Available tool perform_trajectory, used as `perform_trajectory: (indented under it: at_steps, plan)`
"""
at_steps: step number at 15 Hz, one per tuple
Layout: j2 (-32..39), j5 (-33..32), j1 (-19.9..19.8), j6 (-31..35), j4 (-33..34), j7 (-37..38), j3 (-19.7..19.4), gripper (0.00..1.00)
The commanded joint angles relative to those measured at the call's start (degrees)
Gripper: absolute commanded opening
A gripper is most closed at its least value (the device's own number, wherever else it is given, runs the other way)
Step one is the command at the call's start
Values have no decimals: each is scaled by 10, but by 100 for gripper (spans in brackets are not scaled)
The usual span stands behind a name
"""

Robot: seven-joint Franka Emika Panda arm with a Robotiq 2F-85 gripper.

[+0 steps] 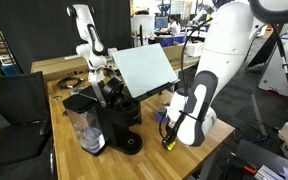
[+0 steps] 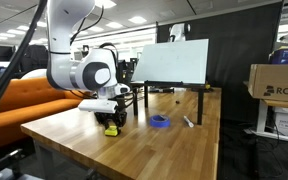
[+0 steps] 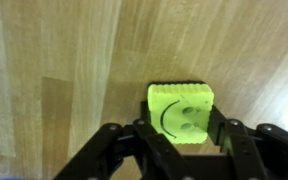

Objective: Wipe the table with the sponge

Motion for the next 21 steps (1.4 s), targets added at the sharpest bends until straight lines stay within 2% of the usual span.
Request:
perform_trajectory:
  at_steps: [1,10,13,17,18,19,21]
  plan:
    - [-6,-14,-12,4,-8,-14,-31,29]
    - [10,-14,-48,-1,11,-35,-128,29]
    - [20,-12,-62,0,20,-36,-146,29]
    - [21,-9,-62,-4,23,-31,-148,29]
    - [18,-8,-58,-8,22,-29,-150,79]
    - [19,-9,-60,-7,23,-29,-147,80]
    - [16,-8,-55,-9,22,-28,-146,92]
